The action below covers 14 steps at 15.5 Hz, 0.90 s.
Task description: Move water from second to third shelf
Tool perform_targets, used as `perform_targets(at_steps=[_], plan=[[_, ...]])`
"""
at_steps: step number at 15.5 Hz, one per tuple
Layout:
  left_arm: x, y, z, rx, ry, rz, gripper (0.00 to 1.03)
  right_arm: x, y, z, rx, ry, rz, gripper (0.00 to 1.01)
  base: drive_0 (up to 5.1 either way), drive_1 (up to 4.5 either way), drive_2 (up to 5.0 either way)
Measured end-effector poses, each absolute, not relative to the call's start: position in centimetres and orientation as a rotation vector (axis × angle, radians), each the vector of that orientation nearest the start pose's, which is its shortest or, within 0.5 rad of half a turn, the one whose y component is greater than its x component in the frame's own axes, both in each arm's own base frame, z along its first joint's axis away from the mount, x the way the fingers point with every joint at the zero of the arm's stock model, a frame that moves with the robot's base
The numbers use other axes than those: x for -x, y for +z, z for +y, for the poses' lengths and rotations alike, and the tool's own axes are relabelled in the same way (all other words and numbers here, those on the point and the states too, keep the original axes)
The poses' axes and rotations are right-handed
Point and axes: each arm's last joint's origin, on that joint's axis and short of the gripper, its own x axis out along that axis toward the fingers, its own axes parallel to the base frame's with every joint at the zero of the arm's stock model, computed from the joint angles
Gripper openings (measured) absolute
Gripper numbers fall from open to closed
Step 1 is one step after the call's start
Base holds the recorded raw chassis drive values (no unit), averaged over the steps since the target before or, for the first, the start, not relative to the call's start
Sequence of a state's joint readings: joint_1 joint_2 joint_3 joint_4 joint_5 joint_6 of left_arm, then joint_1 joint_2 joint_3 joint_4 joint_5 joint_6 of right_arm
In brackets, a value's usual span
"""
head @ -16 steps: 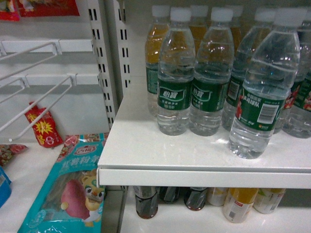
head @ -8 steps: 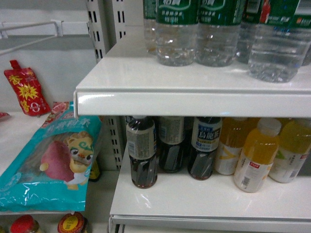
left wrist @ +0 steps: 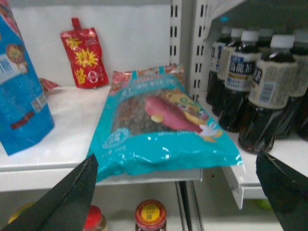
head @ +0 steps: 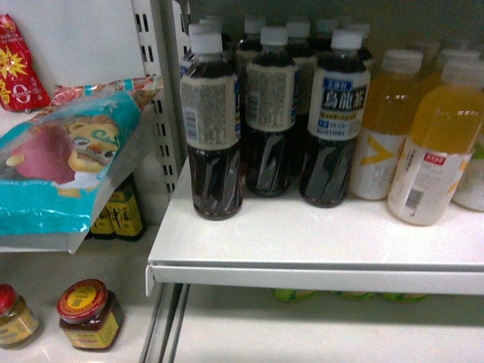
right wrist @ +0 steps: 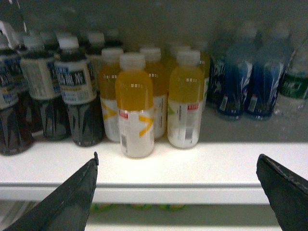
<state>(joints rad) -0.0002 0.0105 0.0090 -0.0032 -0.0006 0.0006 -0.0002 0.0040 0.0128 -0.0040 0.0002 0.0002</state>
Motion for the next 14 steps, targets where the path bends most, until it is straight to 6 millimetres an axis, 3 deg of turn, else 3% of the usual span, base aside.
perform_targets(at_steps=[14], plan=[[-9.78, 16.53, 0.0, -0.001, 0.0, 0.006, 0.98, -9.72, 16.7, 0.0, 0.001, -0.001, -0.003, 0.98, 0.0, 0.0, 0.0]])
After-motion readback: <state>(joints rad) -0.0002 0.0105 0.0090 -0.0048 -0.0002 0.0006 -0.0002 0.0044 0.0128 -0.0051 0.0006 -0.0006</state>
